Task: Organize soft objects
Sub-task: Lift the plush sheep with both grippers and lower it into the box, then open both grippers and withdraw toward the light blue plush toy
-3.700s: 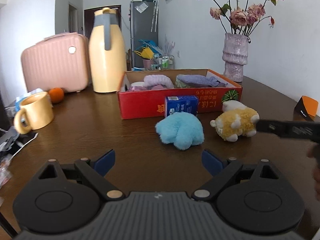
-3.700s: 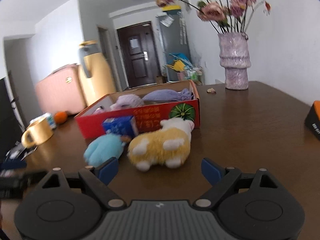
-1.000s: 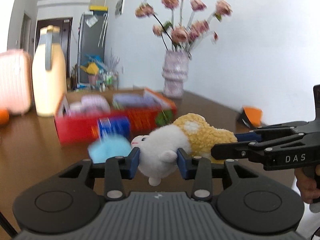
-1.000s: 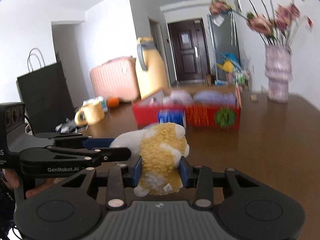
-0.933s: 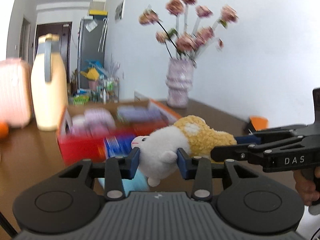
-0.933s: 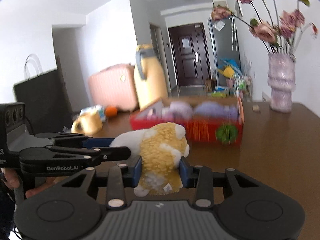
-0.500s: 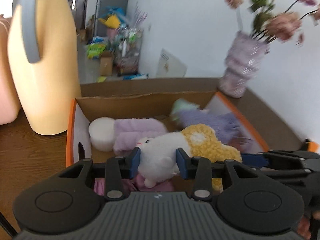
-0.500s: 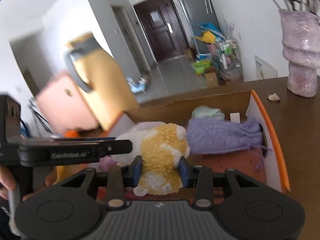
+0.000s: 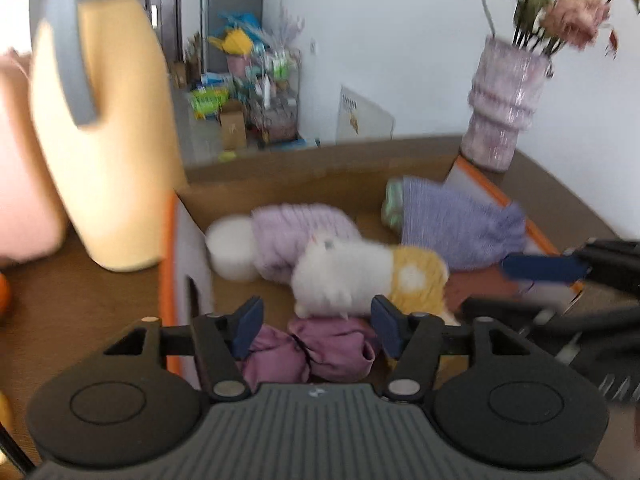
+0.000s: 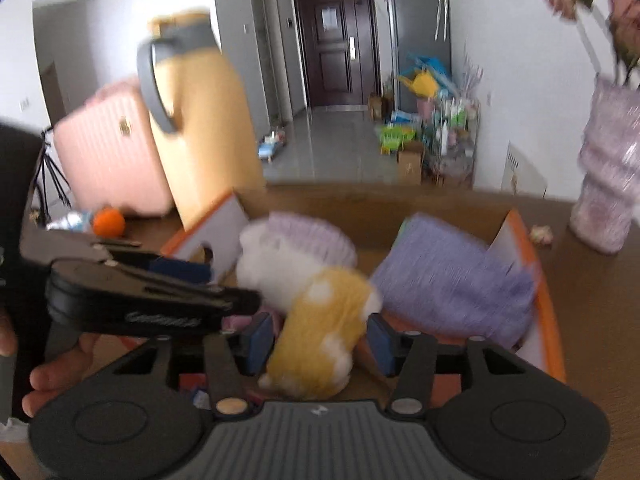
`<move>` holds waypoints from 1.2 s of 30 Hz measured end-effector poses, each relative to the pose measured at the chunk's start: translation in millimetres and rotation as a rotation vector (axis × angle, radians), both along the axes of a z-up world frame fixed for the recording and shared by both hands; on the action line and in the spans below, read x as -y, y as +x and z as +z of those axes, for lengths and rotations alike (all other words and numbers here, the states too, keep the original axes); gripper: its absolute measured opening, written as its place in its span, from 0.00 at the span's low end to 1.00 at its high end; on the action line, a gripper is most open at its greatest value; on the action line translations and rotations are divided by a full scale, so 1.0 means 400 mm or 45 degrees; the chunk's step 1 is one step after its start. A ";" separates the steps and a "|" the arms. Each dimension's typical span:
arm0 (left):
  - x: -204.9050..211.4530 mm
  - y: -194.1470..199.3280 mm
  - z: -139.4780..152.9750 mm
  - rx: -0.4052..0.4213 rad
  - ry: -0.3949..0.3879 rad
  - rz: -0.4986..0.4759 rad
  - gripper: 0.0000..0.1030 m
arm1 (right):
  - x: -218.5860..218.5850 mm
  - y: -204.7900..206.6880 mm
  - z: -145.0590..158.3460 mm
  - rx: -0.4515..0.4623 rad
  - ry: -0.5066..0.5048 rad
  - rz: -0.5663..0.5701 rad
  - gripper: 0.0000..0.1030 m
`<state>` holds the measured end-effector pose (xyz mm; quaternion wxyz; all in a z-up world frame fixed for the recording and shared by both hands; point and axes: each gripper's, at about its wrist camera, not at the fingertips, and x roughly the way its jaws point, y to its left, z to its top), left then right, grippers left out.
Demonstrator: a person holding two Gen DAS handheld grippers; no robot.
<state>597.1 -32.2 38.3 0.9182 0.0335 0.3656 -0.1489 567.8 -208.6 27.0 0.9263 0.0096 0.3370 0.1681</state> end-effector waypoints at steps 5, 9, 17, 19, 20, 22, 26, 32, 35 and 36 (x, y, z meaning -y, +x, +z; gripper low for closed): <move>-0.031 -0.090 0.134 0.116 0.006 0.064 0.68 | 0.087 -0.051 0.143 0.121 0.022 -0.048 0.59; -0.043 -0.185 0.189 0.188 0.003 0.129 0.70 | 0.143 -0.122 0.231 0.196 0.034 -0.081 0.64; -0.034 -0.389 0.203 0.335 0.000 0.219 0.74 | 0.178 -0.267 0.256 0.249 0.015 -0.068 0.69; -0.037 -0.458 0.186 0.395 -0.010 0.234 0.77 | 0.185 -0.311 0.251 0.279 0.019 -0.073 0.71; -0.036 -0.490 0.174 0.421 -0.003 0.246 0.77 | 0.188 -0.337 0.246 0.300 0.020 -0.072 0.73; -0.033 -0.565 0.145 0.473 0.028 0.269 0.78 | 0.198 -0.404 0.224 0.370 0.038 -0.081 0.76; -0.022 -0.729 0.079 0.540 0.029 0.294 0.82 | 0.210 -0.554 0.160 0.460 0.055 -0.107 0.77; -0.027 -0.948 -0.029 0.483 -0.054 0.302 0.86 | 0.224 -0.769 0.047 0.465 0.143 -0.094 0.82; -0.021 -1.017 -0.071 0.430 -0.011 0.285 0.86 | 0.230 -0.878 -0.017 0.447 0.173 -0.103 0.83; -0.018 -1.029 -0.075 0.426 0.003 0.281 0.86 | 0.230 -0.906 -0.035 0.438 0.180 -0.100 0.83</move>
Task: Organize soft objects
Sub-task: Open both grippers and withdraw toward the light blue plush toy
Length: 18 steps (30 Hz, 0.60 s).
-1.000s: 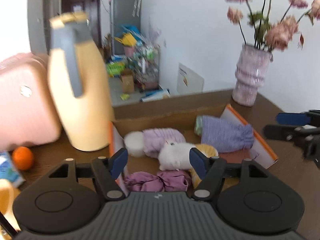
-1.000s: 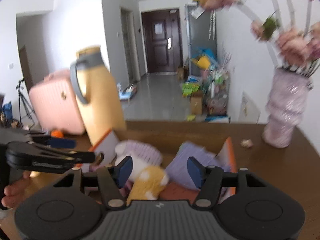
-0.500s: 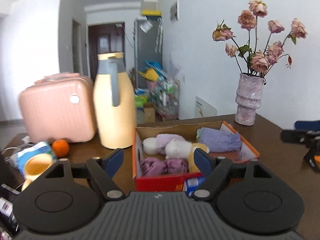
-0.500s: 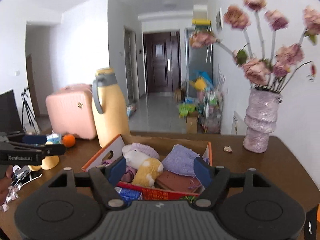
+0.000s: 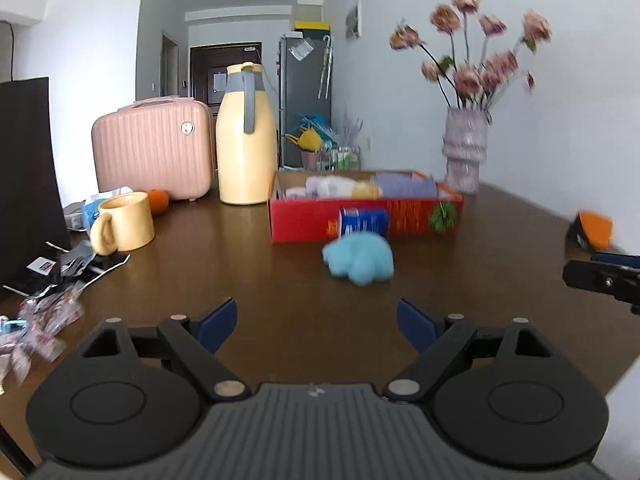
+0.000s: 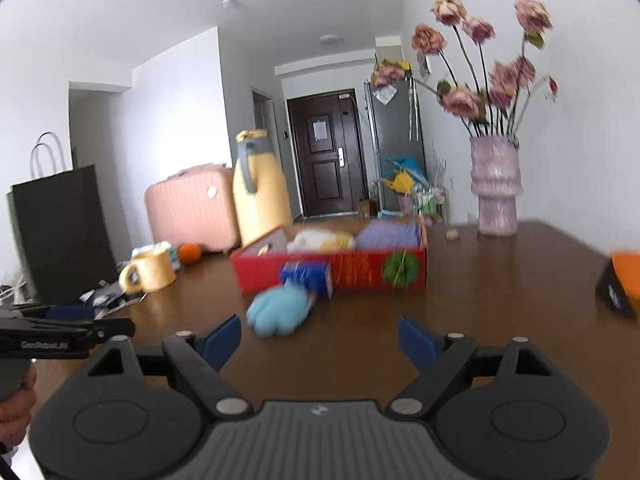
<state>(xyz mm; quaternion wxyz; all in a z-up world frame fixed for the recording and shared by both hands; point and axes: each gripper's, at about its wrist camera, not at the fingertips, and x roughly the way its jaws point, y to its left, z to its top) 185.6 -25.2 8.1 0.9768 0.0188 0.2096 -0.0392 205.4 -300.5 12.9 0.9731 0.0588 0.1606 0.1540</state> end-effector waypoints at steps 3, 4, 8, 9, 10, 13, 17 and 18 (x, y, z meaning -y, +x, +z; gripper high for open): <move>0.002 -0.015 -0.002 -0.001 -0.005 -0.024 0.86 | -0.010 -0.058 -0.038 -0.051 0.016 0.031 0.83; 0.004 -0.012 0.000 0.007 -0.011 -0.022 0.86 | -0.015 -0.065 -0.043 -0.055 0.012 0.035 0.83; 0.008 0.017 -0.009 -0.024 -0.014 -0.036 0.86 | -0.039 -0.046 -0.053 -0.070 -0.038 0.002 0.83; 0.009 0.028 -0.013 -0.036 -0.011 -0.038 0.86 | -0.043 -0.039 -0.055 -0.079 -0.042 0.007 0.83; 0.009 0.039 -0.018 -0.048 -0.012 -0.036 0.86 | -0.045 -0.035 -0.057 -0.084 -0.037 0.013 0.83; 0.010 0.087 -0.032 -0.088 -0.020 -0.033 0.86 | -0.046 -0.003 -0.065 -0.111 -0.021 0.014 0.82; 0.019 0.159 -0.046 -0.120 -0.019 -0.051 0.86 | -0.043 0.058 -0.080 -0.166 0.003 0.006 0.73; 0.025 0.184 -0.047 -0.128 -0.019 -0.064 0.86 | -0.041 0.076 -0.084 -0.184 0.009 0.002 0.71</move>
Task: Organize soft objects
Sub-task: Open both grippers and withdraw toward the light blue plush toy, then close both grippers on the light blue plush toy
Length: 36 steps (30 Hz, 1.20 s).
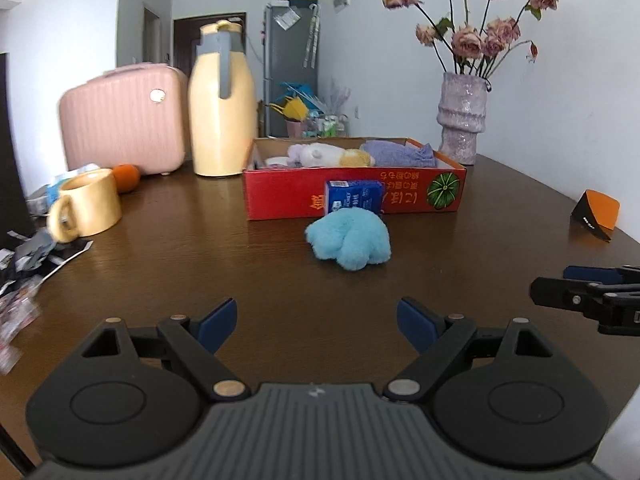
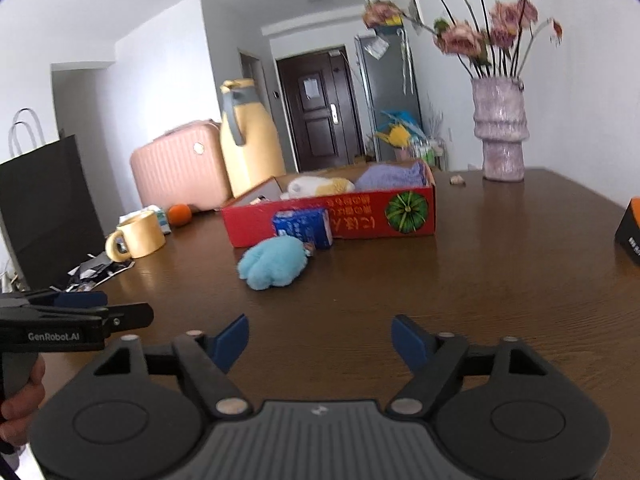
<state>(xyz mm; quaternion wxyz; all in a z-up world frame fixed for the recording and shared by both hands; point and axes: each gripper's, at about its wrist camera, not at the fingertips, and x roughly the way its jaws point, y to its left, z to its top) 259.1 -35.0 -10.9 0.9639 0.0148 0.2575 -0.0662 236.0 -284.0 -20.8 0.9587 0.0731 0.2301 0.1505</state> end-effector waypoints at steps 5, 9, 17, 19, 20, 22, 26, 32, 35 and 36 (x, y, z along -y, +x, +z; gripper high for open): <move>0.029 0.116 -0.002 -0.014 0.006 -0.051 0.88 | 0.007 0.112 -0.010 -0.058 0.010 -0.011 0.62; 0.067 0.210 -0.011 -0.028 0.032 -0.122 0.92 | 0.004 0.202 -0.002 -0.057 0.001 -0.006 0.59; 0.071 0.360 -0.048 -0.121 -0.027 -0.140 0.94 | -0.019 0.368 0.006 -0.060 -0.026 0.058 0.59; 0.028 0.375 -0.048 -0.142 -0.121 -0.163 0.89 | -0.030 0.398 -0.002 -0.091 0.001 0.088 0.58; 0.005 0.382 -0.047 -0.135 -0.141 -0.163 0.80 | -0.037 0.414 -0.008 -0.114 0.023 0.110 0.58; -0.028 0.404 -0.039 -0.131 -0.157 -0.145 0.66 | -0.050 0.441 -0.023 -0.161 0.082 0.159 0.57; -0.087 0.477 -0.055 -0.209 -0.336 -0.163 0.64 | -0.093 0.497 -0.059 -0.264 0.215 0.255 0.53; -0.098 0.504 -0.088 -0.313 -0.483 -0.237 0.38 | -0.123 0.540 -0.107 -0.353 0.348 0.258 0.37; -0.099 0.495 -0.087 -0.327 -0.498 -0.227 0.20 | -0.119 0.542 -0.115 -0.366 0.383 0.265 0.29; -0.100 0.482 -0.078 -0.334 -0.514 -0.230 0.16 | -0.121 0.538 -0.111 -0.364 0.377 0.265 0.27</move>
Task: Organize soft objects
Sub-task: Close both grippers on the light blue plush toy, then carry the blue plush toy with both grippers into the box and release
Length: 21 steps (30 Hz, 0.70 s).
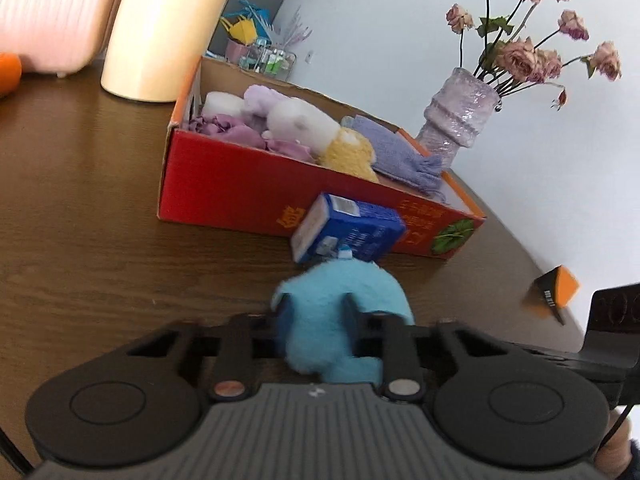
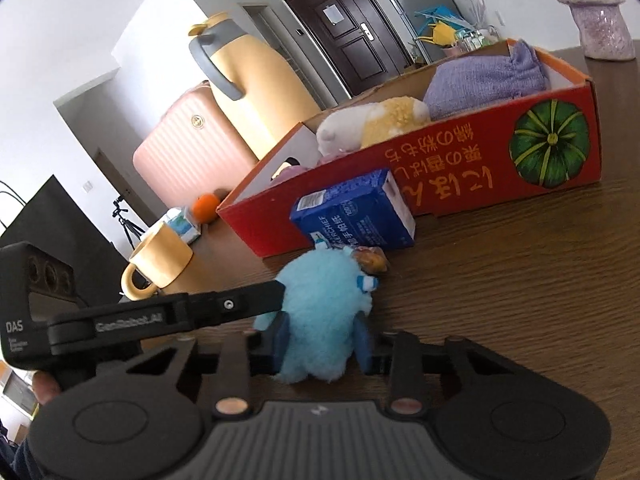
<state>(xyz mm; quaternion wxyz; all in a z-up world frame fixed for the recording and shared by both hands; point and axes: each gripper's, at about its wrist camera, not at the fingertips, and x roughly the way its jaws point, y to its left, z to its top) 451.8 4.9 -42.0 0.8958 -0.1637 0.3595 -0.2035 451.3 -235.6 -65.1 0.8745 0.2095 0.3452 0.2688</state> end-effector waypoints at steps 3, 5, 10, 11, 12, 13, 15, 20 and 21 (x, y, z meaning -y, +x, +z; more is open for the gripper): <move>0.006 -0.072 0.025 0.043 -0.039 -0.036 0.12 | -0.005 -0.038 0.026 0.046 -0.043 0.008 0.24; 0.018 -0.123 0.026 0.033 -0.078 -0.057 0.12 | -0.009 -0.084 0.044 0.082 -0.064 0.034 0.22; 0.048 -0.263 0.027 0.036 -0.065 -0.063 0.12 | -0.003 -0.225 0.050 0.103 -0.125 0.053 0.20; 0.051 -0.290 0.031 0.050 -0.033 -0.061 0.13 | 0.004 -0.252 0.047 0.093 -0.127 0.047 0.20; 0.057 -0.315 0.034 0.068 0.010 -0.062 0.18 | 0.012 -0.276 0.044 0.077 -0.110 0.043 0.20; 0.063 -0.333 0.037 0.081 0.054 -0.058 0.23 | 0.023 -0.301 0.043 0.067 -0.092 0.044 0.19; 0.073 -0.373 0.038 0.104 0.128 -0.052 0.48 | 0.044 -0.350 0.043 0.062 -0.073 0.041 0.19; 0.081 -0.406 -0.003 0.010 0.041 -0.086 0.48 | 0.099 -0.419 0.037 0.021 -0.016 0.015 0.19; 0.079 -0.404 -0.008 0.001 0.016 -0.091 0.43 | 0.107 -0.425 0.034 0.009 0.006 0.015 0.19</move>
